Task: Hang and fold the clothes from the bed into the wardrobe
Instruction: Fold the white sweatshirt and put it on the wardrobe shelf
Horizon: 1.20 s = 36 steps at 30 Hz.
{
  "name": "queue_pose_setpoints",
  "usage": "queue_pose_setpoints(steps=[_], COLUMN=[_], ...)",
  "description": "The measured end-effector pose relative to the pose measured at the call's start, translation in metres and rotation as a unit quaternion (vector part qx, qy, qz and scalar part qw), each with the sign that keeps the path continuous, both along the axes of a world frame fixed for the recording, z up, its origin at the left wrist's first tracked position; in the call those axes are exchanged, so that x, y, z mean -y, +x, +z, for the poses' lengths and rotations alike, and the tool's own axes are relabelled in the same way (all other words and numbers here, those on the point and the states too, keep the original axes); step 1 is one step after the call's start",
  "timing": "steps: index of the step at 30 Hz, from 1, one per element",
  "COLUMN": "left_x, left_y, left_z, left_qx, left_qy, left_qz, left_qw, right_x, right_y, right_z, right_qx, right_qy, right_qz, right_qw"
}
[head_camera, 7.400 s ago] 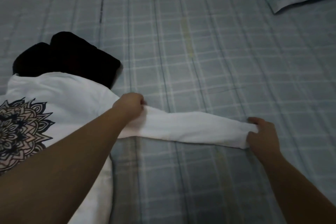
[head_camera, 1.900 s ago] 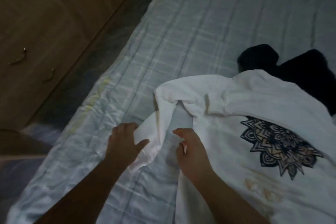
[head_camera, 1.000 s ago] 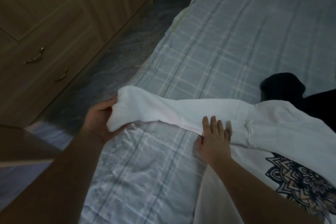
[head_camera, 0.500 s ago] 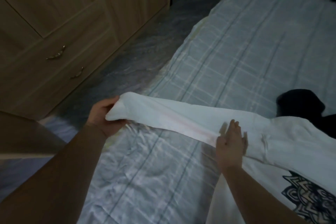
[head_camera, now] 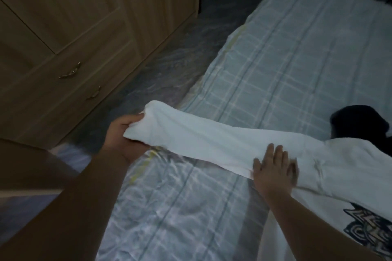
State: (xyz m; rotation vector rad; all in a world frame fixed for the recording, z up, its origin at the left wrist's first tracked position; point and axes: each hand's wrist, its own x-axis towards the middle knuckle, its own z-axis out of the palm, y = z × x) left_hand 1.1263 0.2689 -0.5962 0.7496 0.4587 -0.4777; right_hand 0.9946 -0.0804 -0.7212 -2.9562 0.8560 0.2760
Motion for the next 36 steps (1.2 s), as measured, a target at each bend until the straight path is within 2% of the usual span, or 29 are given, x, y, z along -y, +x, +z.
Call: queue_pose_setpoints(steps=[5,8,10,12,14,16,17,22,24,28,30,32,33,34,36], left_x=[0.016,0.04,0.066,0.096,0.129,0.166,0.186,0.3,0.342,0.404,0.425,0.439,0.443,0.444,0.445], left_y=[-0.011,-0.021,-0.03,-0.039,-0.049,-0.063,-0.071,-0.133,-0.162,-0.218,-0.244,-0.271,-0.284,-0.295,-0.311], left_z=[0.015,0.038,0.059,0.075,0.084,0.09,0.091,0.099,0.098,0.093,0.085,0.071,0.062,0.051,0.036], left_qx=[0.016,0.032,0.04,0.043,0.048,0.034,0.028,0.032,0.06,0.093,0.115,0.083,0.036,-0.023,-0.125], left_qy=[-0.06,-0.102,-0.118,-0.124,-0.161,-0.237,-0.237,-0.128,-0.069,0.013,0.06,0.126,0.133,0.121,0.064], left_qz=[0.035,0.02,-0.012,-0.048,-0.099,-0.14,-0.152,-0.221,-0.253,-0.307,-0.293,-0.242,-0.218,-0.207,-0.193], left_qw=[0.997,0.994,0.992,0.99,0.981,0.961,0.959,0.966,0.963,0.947,0.947,0.958,0.966,0.971,0.971], right_x=[-0.001,0.002,-0.001,-0.011,-0.018,-0.017,-0.012,0.042,0.072,0.13,0.161,0.191,0.204,0.214,0.231], right_y=[0.004,0.004,-0.001,-0.019,-0.042,-0.063,-0.072,-0.11,-0.126,-0.166,-0.185,-0.199,-0.206,-0.211,-0.225], right_z=[-0.008,0.01,0.035,0.069,0.101,0.13,0.142,0.174,0.179,0.179,0.175,0.172,0.171,0.171,0.169], right_qx=[0.027,0.03,0.146,0.274,0.339,0.366,0.369,0.369,0.386,0.436,0.445,0.433,0.429,0.427,0.43], right_qy=[0.034,0.068,0.15,0.291,0.4,0.473,0.505,0.593,0.628,0.684,0.7,0.715,0.721,0.727,0.74], right_qz=[-0.007,-0.009,0.0,-0.018,-0.027,-0.021,-0.011,0.023,-0.039,-0.24,-0.336,-0.418,-0.443,-0.454,-0.447], right_qw=[0.999,0.997,0.978,0.916,0.851,0.801,0.78,0.715,0.674,0.533,0.445,0.355,0.317,0.288,0.261])
